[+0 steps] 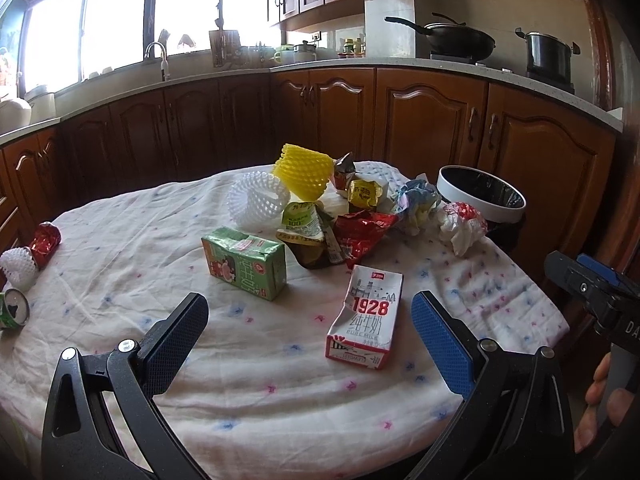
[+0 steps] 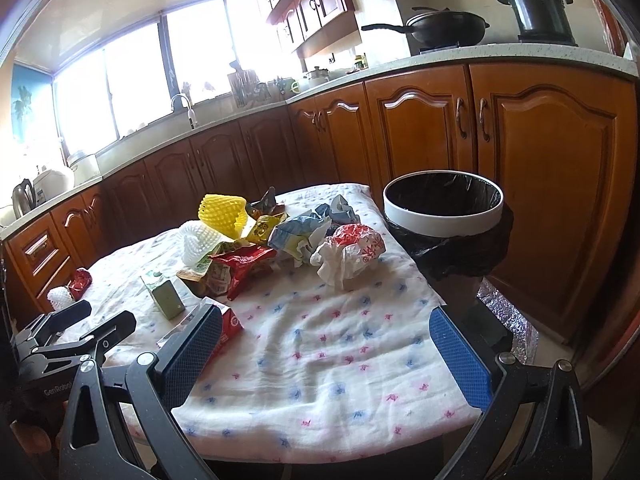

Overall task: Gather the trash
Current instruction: 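Move both tools toward the trash pile on the table, then grasp red wrapper with left tool while right tool grasps crumpled white-red paper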

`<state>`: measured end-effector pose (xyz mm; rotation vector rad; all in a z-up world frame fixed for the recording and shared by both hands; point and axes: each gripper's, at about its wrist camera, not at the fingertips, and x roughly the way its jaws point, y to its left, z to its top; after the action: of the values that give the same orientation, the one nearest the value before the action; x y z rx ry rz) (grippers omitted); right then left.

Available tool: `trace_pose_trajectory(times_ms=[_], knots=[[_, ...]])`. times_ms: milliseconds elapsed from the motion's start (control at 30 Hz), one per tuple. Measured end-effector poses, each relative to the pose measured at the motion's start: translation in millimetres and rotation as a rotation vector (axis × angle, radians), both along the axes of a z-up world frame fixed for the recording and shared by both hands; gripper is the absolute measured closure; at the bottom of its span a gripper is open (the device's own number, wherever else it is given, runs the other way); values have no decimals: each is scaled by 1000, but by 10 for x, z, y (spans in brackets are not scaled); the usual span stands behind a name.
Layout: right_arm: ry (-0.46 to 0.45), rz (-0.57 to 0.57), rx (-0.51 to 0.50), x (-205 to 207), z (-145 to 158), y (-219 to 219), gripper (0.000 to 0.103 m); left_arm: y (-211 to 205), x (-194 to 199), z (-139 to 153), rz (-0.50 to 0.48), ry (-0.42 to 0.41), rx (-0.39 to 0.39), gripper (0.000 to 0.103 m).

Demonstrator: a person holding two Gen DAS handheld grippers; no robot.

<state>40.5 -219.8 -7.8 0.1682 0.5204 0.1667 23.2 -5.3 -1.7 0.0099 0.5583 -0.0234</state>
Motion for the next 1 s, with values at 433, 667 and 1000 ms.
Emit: trace_pose_trajectory(times_ms=[433, 667, 1000], knots=[[73, 13, 37, 447, 19, -112, 0, -146, 510, 62, -64, 68, -7, 0], [136, 25, 82, 884, 52, -230, 11, -206, 918, 106, -103, 128, -20, 0], [306, 22, 176, 1517, -265, -421, 36, -366, 1565, -27, -144, 243, 19, 6]])
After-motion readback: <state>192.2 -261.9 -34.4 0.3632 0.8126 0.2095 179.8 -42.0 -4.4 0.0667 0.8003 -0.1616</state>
